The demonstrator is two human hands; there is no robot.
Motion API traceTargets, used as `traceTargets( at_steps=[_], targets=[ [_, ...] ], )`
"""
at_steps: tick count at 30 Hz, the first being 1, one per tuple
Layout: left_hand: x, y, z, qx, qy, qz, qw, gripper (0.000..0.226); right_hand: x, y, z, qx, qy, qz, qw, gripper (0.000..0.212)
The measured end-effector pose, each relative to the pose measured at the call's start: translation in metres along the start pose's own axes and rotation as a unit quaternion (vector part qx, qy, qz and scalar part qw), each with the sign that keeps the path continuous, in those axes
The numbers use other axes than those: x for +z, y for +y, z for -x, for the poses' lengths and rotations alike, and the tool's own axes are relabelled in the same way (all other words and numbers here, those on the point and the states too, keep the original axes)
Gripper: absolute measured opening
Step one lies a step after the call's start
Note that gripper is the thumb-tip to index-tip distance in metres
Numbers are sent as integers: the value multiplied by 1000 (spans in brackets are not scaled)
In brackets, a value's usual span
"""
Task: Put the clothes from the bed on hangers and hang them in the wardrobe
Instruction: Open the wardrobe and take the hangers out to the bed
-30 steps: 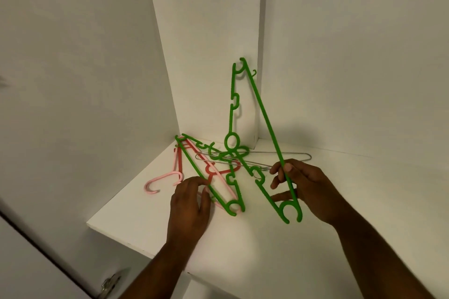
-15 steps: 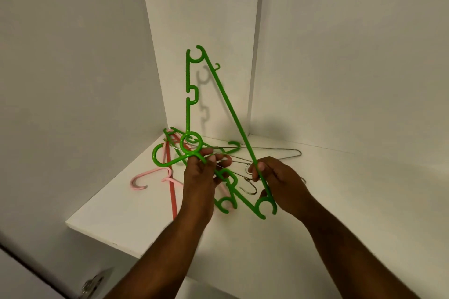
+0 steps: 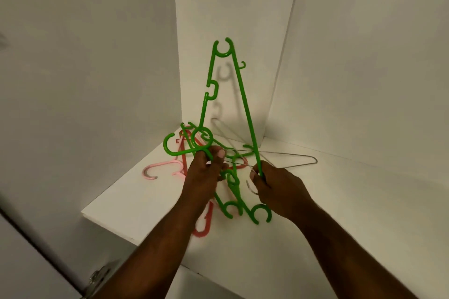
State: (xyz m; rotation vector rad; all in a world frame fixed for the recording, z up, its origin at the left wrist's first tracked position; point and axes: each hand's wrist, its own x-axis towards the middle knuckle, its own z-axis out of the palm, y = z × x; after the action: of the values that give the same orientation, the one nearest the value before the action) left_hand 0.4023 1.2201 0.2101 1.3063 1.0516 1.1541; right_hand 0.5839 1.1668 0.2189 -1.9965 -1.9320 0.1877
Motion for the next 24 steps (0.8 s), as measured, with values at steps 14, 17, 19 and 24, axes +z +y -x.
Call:
traceTargets(
  at_steps=[14,17,19,24],
  targets=[
    [-43,-24,-12,-212,135,-109,962,76,11,-32,-62,54,-31,-230,971,23],
    [-38,-13,-20,-264,138,56,953,77,23,-47,-72,55,-45,-244,967,22],
    [-34,-5,-22,-272,131,135,944,55,34,-51,-75,55,-54,-227,971,21],
    [-28,6,-24,-286,119,141,940,9,54,-47,-73,100,-30,-71,992,17]
  ],
)
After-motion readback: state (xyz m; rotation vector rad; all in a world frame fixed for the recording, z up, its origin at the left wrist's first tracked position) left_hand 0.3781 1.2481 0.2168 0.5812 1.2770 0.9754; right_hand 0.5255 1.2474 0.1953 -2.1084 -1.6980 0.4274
